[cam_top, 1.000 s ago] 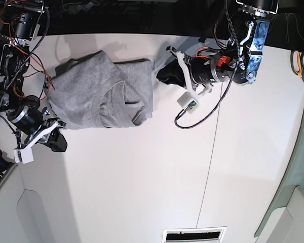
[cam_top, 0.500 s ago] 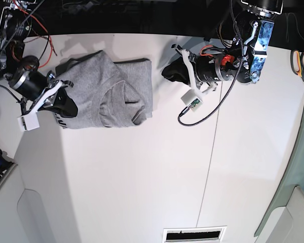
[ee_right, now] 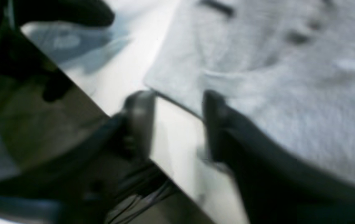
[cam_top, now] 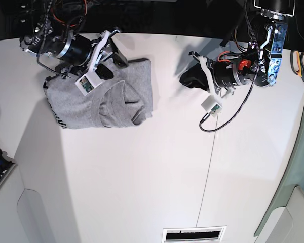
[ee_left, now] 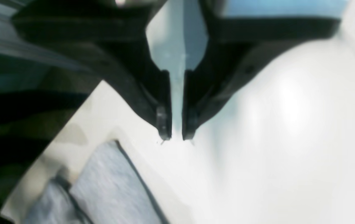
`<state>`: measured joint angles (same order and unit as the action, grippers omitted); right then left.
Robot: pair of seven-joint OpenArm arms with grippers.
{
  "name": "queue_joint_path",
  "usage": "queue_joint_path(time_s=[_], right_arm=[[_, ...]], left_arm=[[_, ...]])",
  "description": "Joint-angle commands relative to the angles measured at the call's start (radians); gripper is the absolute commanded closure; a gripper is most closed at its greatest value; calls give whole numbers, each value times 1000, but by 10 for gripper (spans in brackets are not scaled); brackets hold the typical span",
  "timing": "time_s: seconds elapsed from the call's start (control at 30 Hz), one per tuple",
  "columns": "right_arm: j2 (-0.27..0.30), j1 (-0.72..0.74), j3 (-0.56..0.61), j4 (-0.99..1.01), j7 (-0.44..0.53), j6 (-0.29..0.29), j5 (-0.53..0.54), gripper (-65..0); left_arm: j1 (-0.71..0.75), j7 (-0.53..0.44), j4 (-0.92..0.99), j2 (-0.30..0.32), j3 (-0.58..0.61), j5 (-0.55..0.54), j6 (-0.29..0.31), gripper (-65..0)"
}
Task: Layout the t-shirt on the table in an organized manner, then fold the t-shirt properly
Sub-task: 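Grasp the stack's collar edge with the right gripper and tuck it under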
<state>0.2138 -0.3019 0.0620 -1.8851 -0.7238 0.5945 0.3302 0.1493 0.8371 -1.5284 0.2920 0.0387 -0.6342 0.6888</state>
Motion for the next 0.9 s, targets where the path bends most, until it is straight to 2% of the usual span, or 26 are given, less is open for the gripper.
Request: queue_joint_path(time_s=[0.0,0.07,0.17,0.33,0.5,0.57,0.87], right_arm=[[5,8,19,-19,49,-14,-35,-340],[5,10,59,-19,88,-55,-145,-343],[5,13,108,-18,89,-158,-286,-343],[5,13,198,-16,95,-245,-405,-343],[5,14,261,-5,126,-374,-535,-343],[5,14,264,-3,127,-391,-553,-343],[5,54,264,81,164,-390,-538,-343]], left_arm=[[-10,-17,-13,8,-19,-25,9,-72],[-10,-6,-13,8,-44,-37,9,-72],[-10,-2,-13,8,-60,-58,9,-72],[-10,-3,-13,7,-60,-92,9,-72],[-10,-3,-13,7,-60,-99,9,-72],[-9,-2,-13,7,-60,-99,9,-72],[20,-2,-13,2,-58,-133,9,-76]])
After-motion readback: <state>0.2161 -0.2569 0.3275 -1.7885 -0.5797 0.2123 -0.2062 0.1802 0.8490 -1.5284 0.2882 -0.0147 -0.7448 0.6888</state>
